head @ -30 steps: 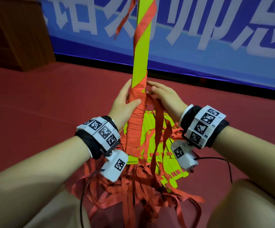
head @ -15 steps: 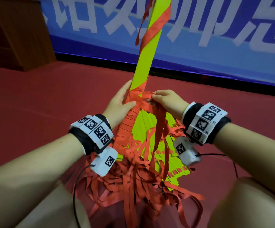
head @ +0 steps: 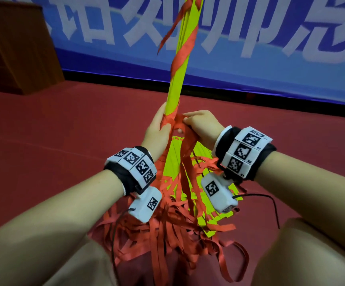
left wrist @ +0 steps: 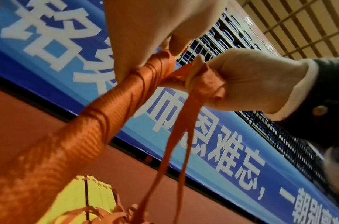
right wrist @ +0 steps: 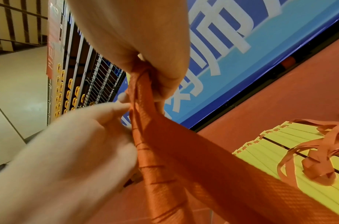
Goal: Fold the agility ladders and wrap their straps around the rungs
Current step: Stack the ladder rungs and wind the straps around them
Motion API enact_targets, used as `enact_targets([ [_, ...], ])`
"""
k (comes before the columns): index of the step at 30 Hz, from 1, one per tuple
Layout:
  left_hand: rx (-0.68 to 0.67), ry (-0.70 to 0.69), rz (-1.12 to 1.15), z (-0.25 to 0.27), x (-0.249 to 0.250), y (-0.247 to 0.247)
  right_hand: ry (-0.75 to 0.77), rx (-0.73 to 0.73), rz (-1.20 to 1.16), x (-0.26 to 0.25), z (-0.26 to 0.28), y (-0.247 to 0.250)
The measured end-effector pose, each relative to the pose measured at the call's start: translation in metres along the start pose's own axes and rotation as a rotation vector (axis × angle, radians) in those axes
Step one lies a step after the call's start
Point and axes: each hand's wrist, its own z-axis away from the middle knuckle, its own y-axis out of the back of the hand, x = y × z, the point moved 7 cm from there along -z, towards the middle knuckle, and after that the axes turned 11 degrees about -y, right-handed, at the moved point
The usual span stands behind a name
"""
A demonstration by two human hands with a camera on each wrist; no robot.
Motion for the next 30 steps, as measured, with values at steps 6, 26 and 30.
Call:
enact_targets([
  [6,0.090,0.129,0.250,0.002,-0.010,-0.012,0.013,0.011,-0.070,0.001,0.003,-0.003],
  [26,-0.129,0.092,0.201,0.010,0.003,-0.004,0.174,-0.095,0.223,-0.019,0.010,0.004],
  [30,-0.113,0.109,0.149,0.009,0.003,-0.002,0.198,0.002,0.446,-0.018,0.001,0.007],
])
